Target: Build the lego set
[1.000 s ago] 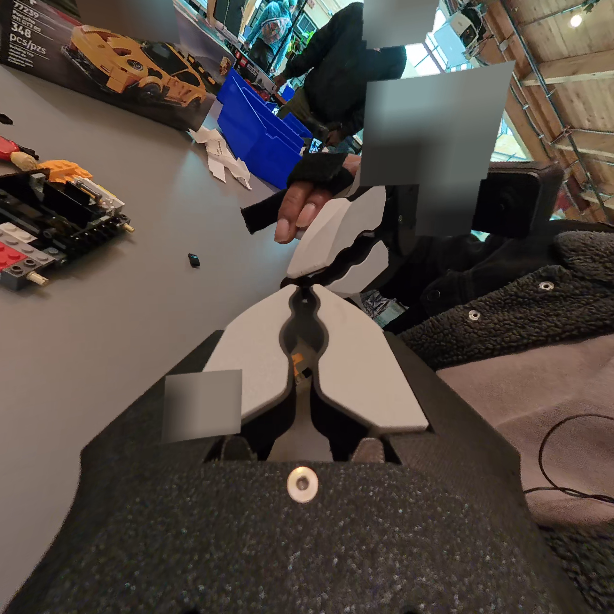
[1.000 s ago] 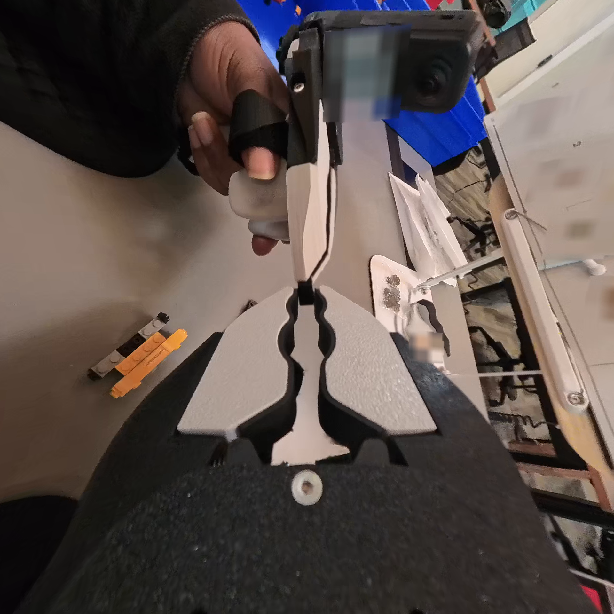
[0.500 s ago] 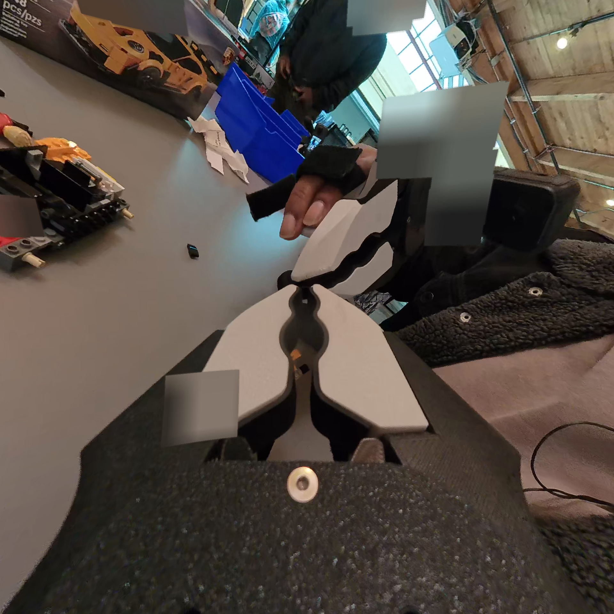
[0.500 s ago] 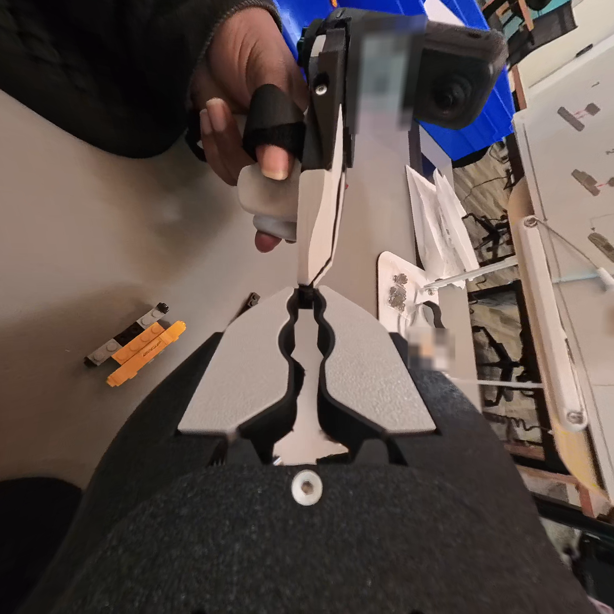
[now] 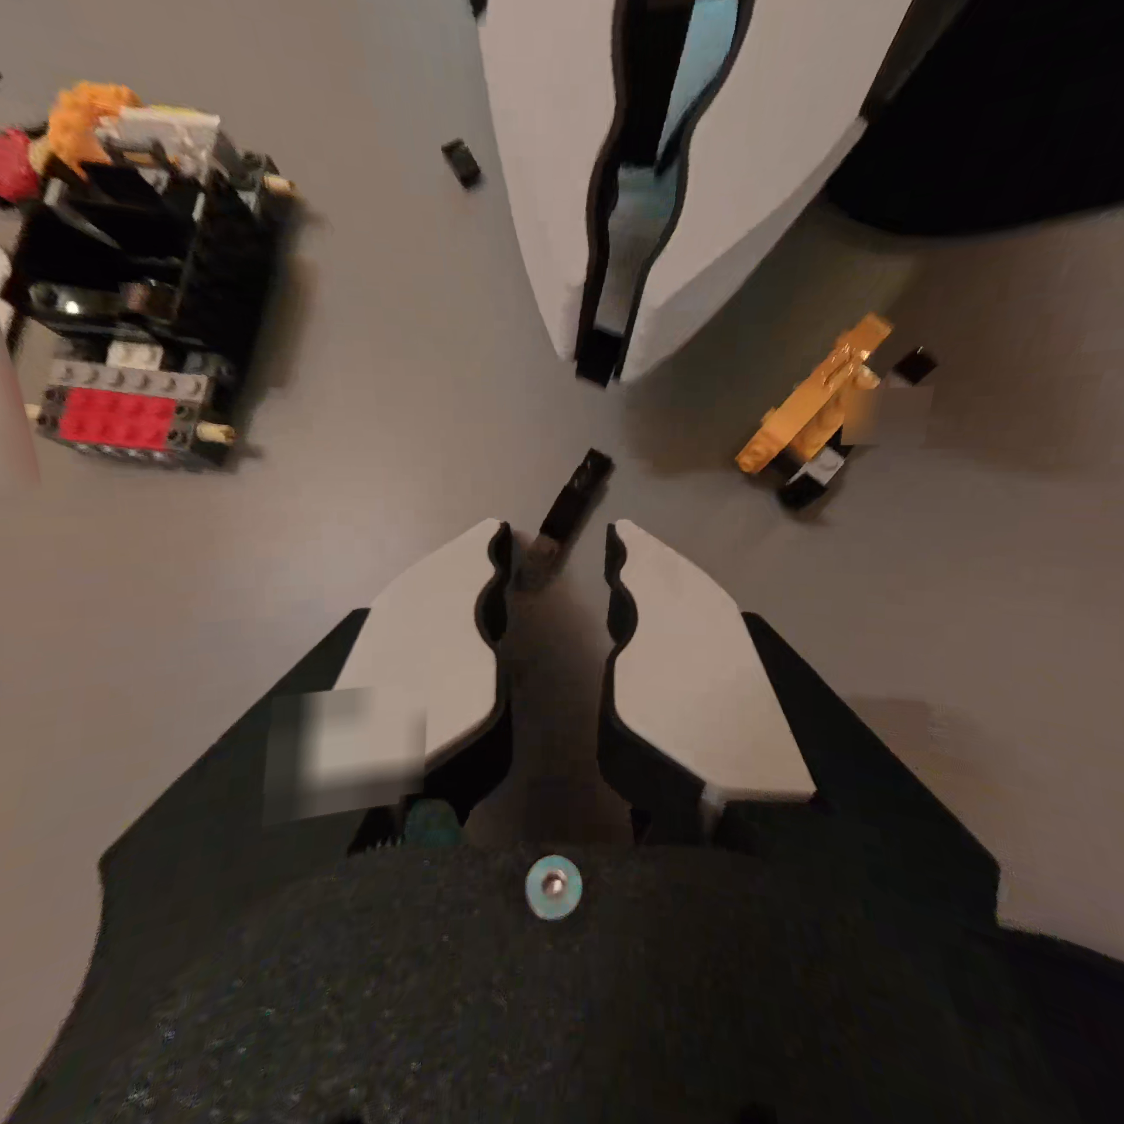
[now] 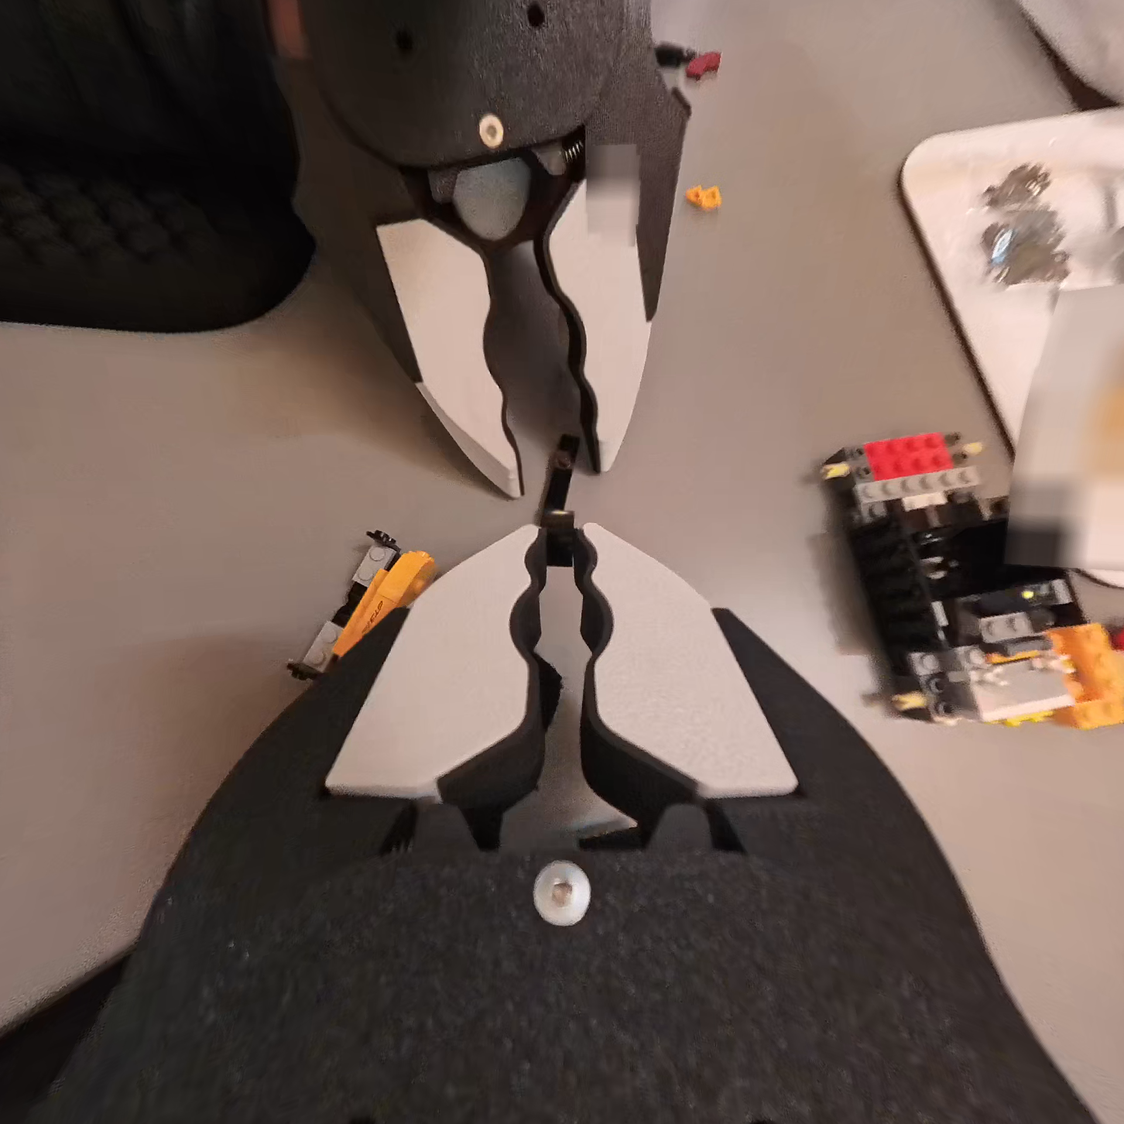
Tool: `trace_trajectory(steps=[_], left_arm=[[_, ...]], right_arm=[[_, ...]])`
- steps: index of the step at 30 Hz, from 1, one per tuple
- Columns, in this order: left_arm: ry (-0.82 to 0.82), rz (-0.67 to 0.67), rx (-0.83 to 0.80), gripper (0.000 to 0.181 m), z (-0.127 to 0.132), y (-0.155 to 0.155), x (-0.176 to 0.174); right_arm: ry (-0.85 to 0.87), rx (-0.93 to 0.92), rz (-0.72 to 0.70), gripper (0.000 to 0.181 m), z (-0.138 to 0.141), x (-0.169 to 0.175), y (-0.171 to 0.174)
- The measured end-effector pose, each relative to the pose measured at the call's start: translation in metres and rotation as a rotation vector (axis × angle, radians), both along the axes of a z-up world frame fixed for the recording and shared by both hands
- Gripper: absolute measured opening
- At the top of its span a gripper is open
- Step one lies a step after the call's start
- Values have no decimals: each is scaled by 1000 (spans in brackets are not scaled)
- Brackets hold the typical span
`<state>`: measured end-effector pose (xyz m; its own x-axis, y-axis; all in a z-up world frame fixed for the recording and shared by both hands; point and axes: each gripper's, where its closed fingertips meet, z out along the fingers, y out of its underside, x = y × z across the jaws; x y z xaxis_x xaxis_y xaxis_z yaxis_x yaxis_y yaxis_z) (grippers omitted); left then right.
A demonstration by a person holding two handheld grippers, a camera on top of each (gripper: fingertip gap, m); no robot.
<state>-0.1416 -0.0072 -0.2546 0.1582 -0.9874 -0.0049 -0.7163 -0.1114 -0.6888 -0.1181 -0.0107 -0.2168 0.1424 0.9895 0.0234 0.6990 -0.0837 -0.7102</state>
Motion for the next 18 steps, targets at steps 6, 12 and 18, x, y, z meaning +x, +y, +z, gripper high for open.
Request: trace_trajectory(steps=[6,12,18], left_arm=[[30,6,-15,9,0,-3,4],[29,-12,-10,9,0,-7,4],[28,-30,-4,9,0,-8,4]], right_arm=[[-45,-31,-20,7,-21,-3,1],[-110,-50,78,8,-29,-6,-2],[-166,-30,147,8,-32,-9,-1]])
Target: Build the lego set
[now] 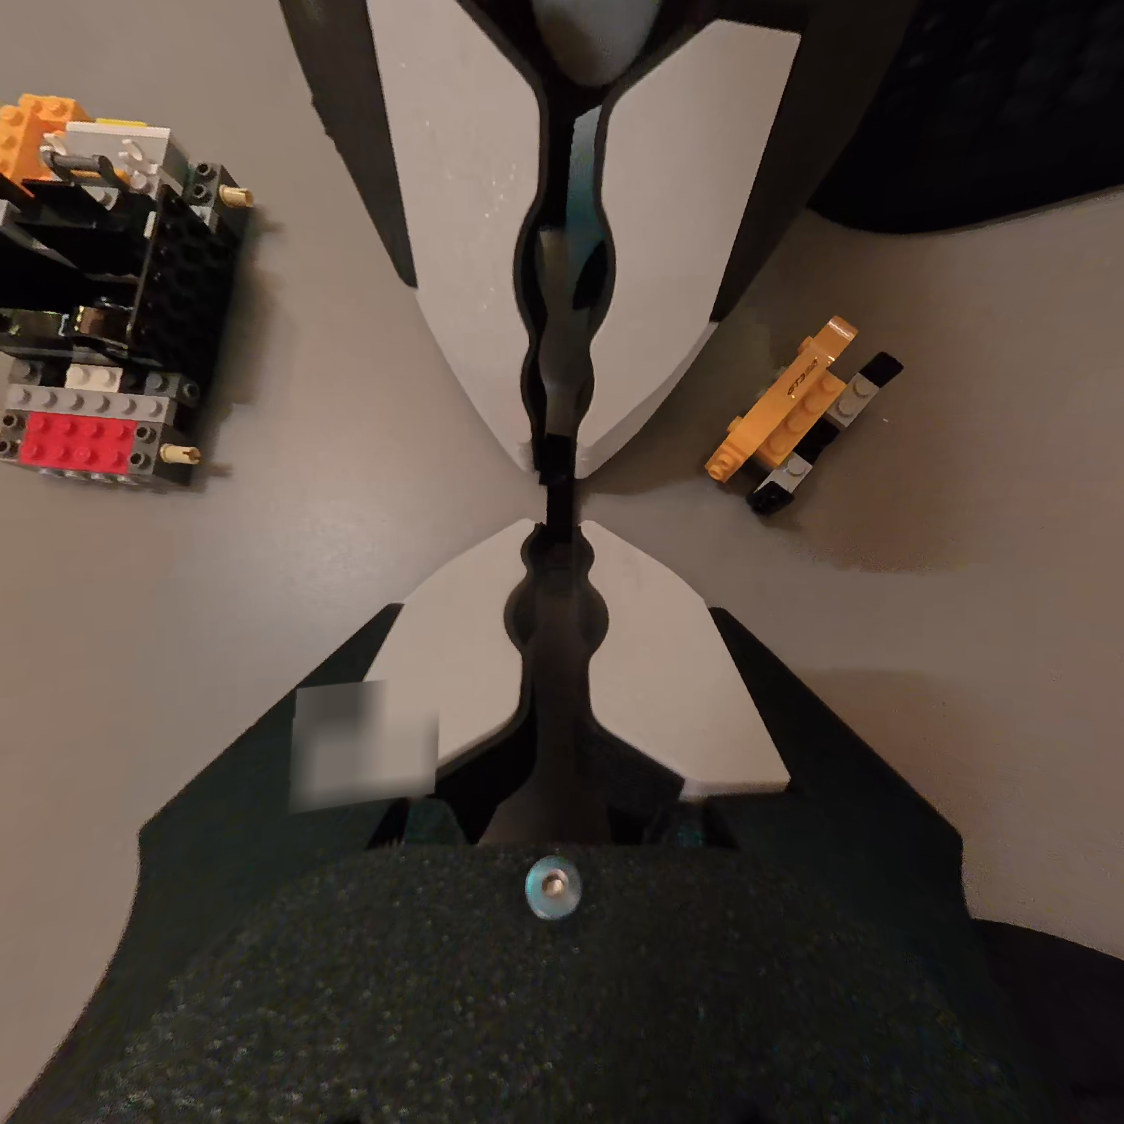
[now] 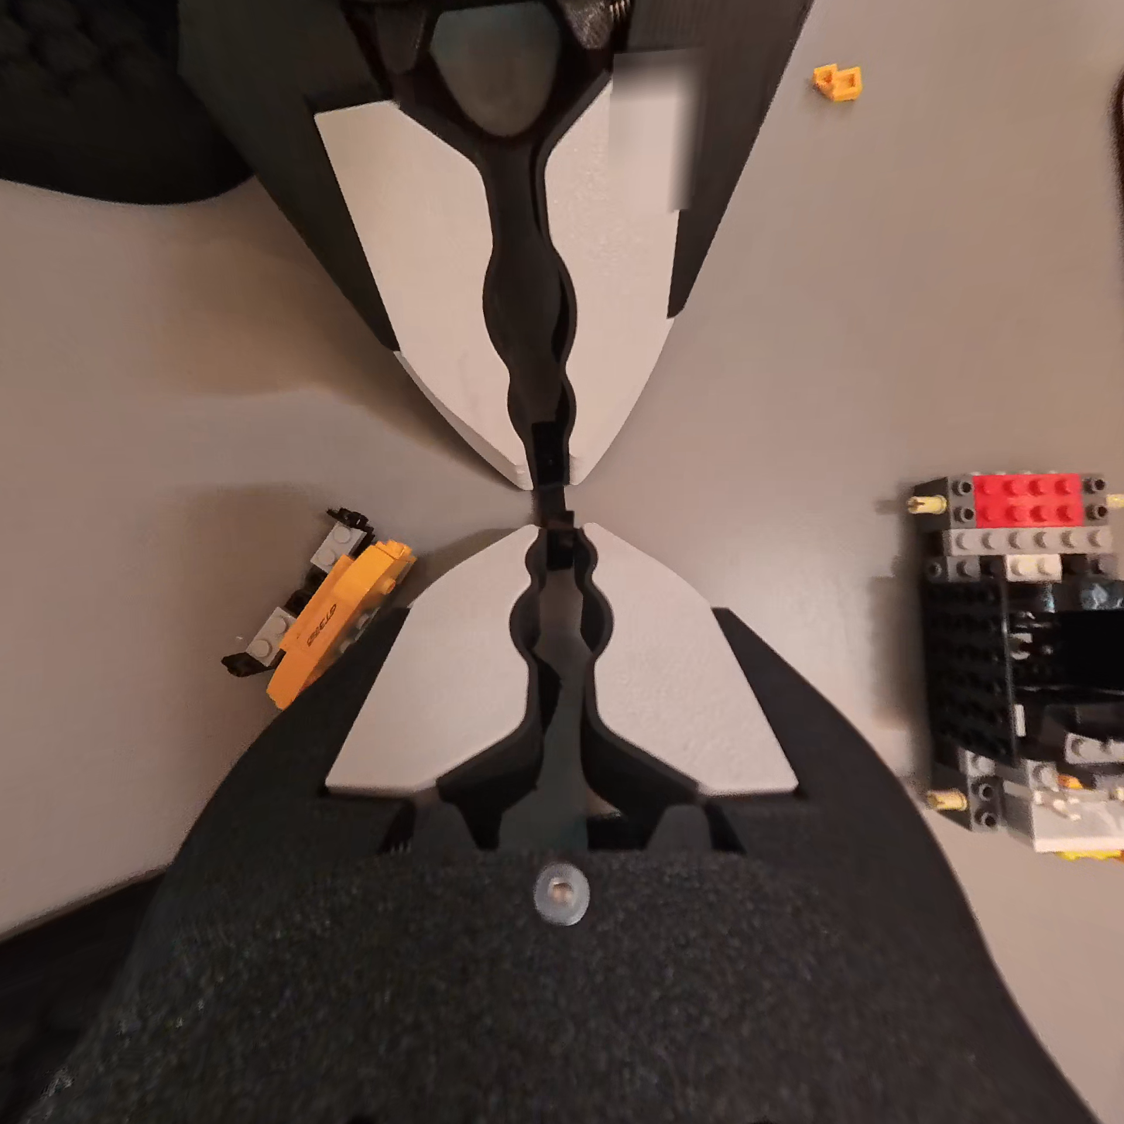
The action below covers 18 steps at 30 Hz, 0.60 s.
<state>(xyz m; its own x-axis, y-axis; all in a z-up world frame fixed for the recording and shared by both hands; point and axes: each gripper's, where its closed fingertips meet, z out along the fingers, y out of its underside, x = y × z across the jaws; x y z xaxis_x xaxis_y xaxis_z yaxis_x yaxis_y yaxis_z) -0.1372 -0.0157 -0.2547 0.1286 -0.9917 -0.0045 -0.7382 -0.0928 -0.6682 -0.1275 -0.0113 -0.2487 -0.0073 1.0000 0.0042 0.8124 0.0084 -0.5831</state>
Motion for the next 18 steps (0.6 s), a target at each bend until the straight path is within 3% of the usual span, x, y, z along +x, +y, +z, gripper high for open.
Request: trace_trajectory(steps=[18], left_arm=[[-7,-15,2,9,0,-2,0]], right_arm=[[-120,-44,111,8,-7,4,-4]])
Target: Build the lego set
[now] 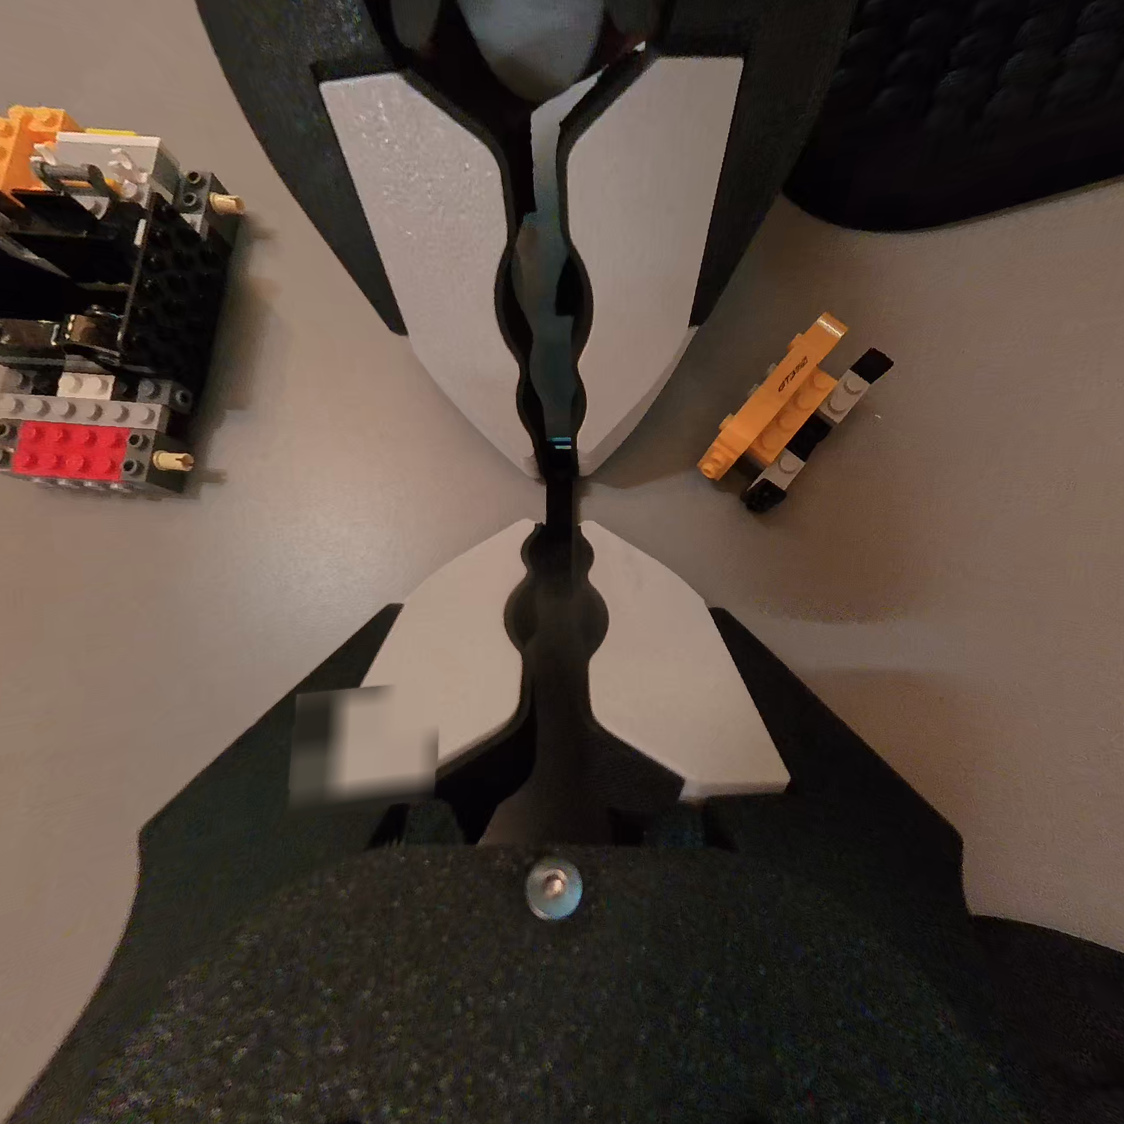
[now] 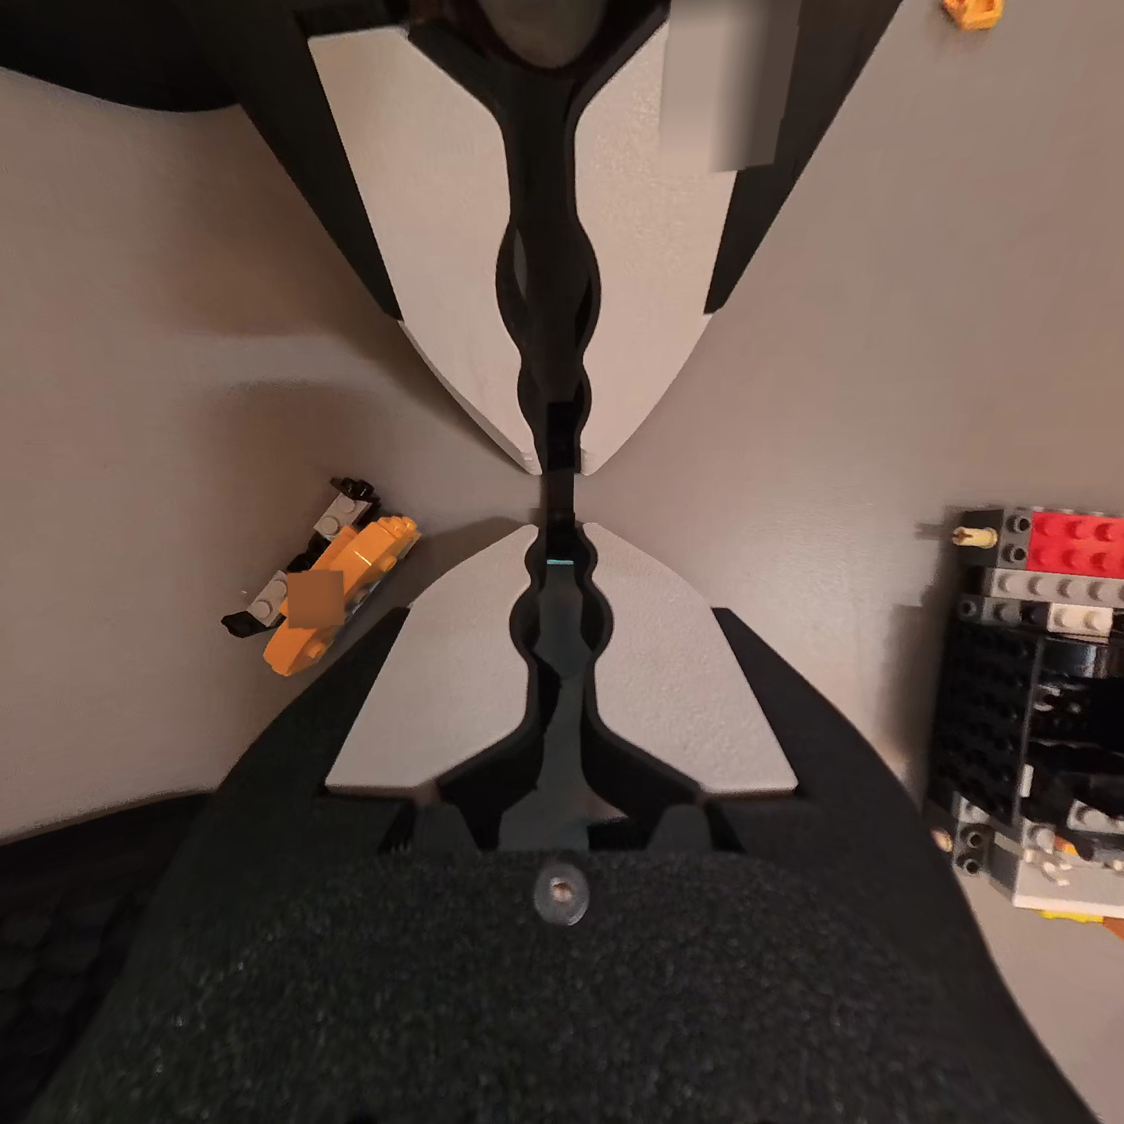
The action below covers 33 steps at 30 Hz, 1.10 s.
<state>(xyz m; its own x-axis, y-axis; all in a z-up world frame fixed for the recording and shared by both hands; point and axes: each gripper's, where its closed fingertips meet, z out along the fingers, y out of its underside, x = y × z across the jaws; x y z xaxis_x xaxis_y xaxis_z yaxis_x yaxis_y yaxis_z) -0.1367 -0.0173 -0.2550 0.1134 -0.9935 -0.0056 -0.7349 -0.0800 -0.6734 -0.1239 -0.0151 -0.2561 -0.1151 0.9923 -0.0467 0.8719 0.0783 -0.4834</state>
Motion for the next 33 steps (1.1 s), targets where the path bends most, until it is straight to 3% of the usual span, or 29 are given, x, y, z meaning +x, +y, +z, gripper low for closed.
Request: trace_trajectory(steps=[17,33], left_arm=[[-1,-11,-5,9,0,-3,1],[-6,-14,-9,9,0,-4,1]], right_arm=[[-4,-12,0,19,3,2,-4],[8,-31,-9,16,6,6,-6]])
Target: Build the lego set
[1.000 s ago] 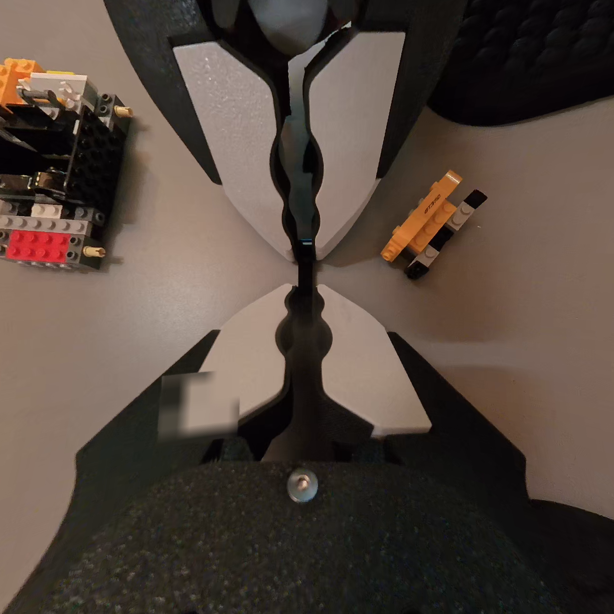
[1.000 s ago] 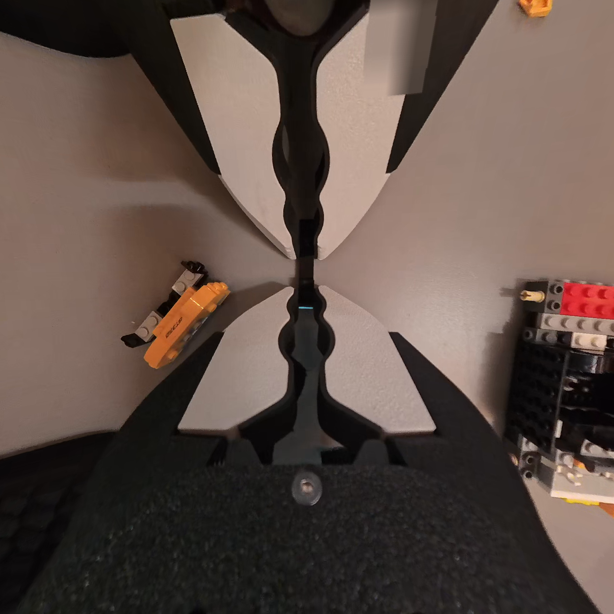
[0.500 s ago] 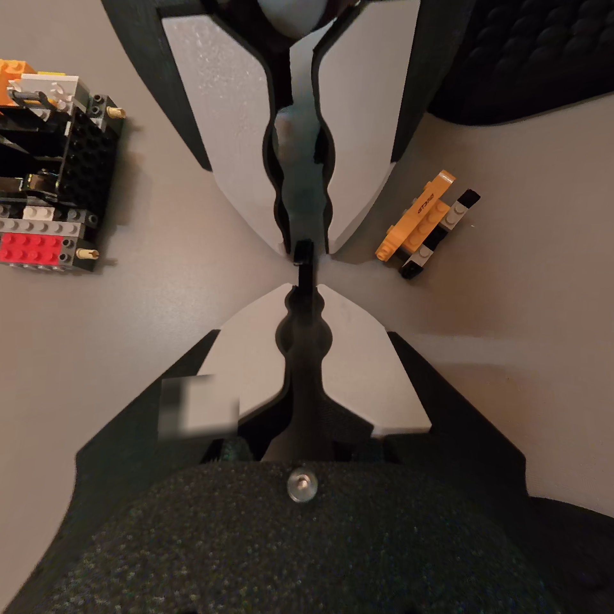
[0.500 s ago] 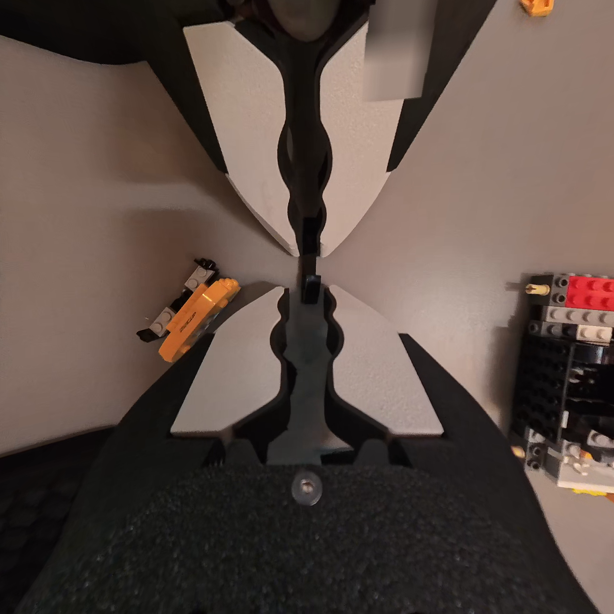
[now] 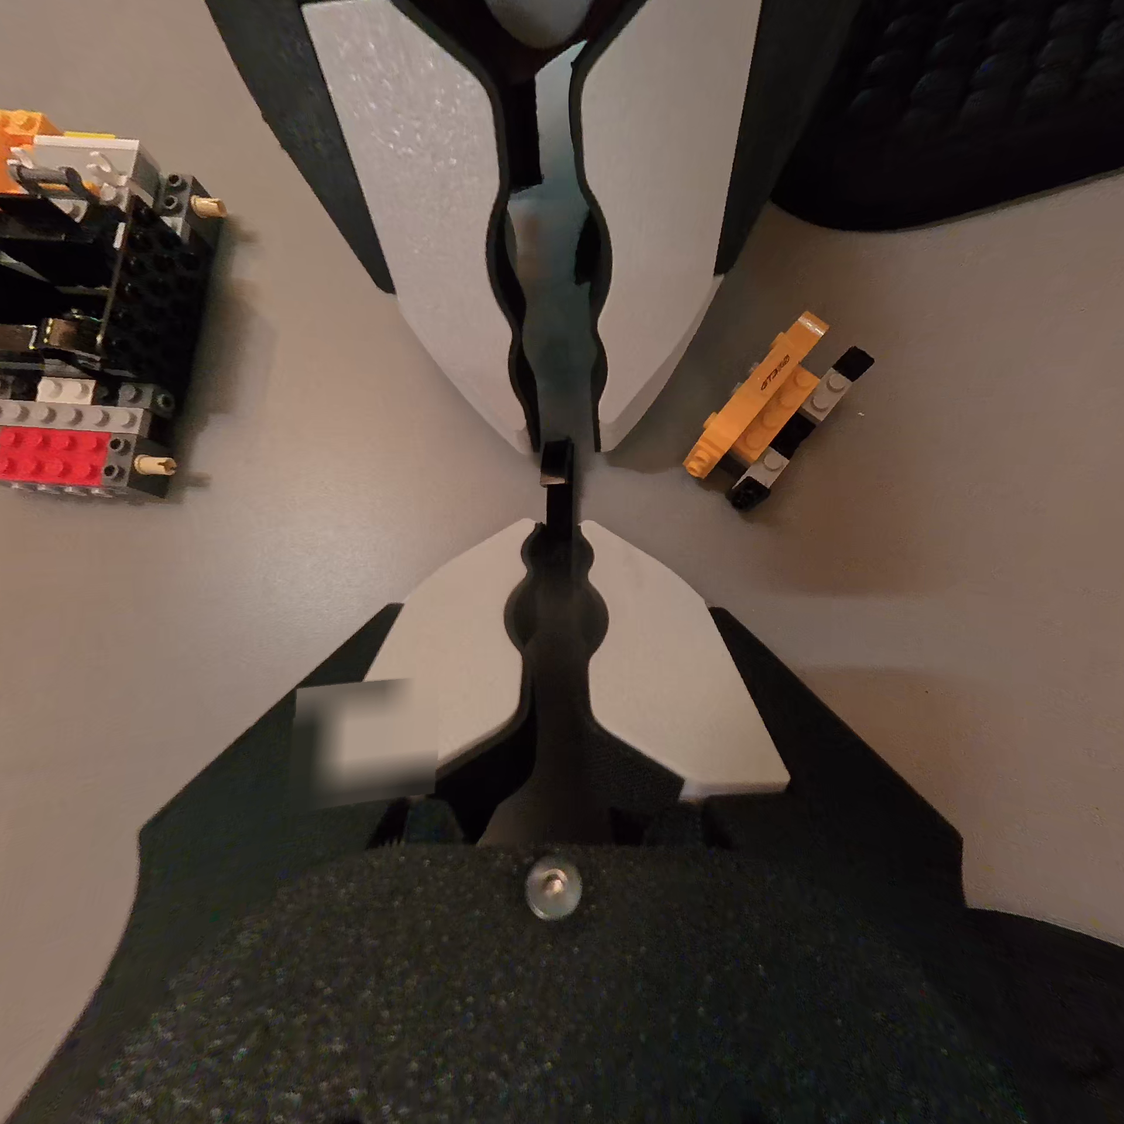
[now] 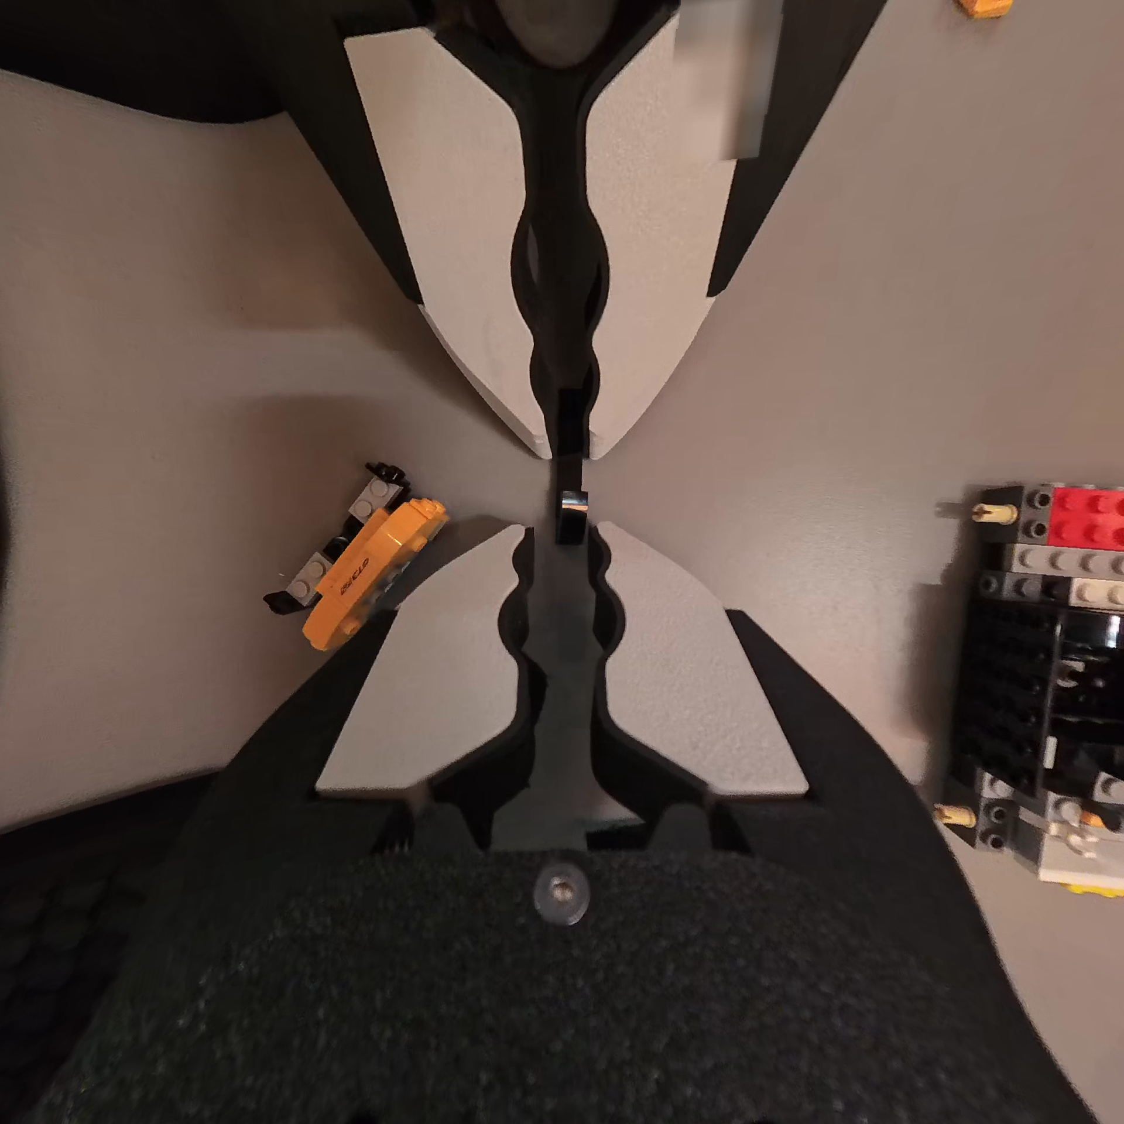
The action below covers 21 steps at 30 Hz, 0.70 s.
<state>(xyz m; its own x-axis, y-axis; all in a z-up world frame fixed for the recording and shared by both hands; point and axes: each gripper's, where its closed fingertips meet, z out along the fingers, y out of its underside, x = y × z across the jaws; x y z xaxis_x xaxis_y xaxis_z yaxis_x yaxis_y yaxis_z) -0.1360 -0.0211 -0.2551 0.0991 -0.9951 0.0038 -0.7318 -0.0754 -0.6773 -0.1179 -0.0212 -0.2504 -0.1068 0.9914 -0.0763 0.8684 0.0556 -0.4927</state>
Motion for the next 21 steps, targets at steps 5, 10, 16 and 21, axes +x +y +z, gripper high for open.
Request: trace_trajectory(steps=[5,10,16,21], left_arm=[[0,0,0,9,0,0,0],[-1,0,-2,9,0,0,0],[0,-2,-2,9,0,-1,0],[1,-2,-1,9,0,-1,0]], right_arm=[[-3,-4,5,16,0,1,0],[-14,-2,17,16,1,4,-1],[-10,1,17,13,2,-1,0],[-24,8,24,9,1,-2,1]])
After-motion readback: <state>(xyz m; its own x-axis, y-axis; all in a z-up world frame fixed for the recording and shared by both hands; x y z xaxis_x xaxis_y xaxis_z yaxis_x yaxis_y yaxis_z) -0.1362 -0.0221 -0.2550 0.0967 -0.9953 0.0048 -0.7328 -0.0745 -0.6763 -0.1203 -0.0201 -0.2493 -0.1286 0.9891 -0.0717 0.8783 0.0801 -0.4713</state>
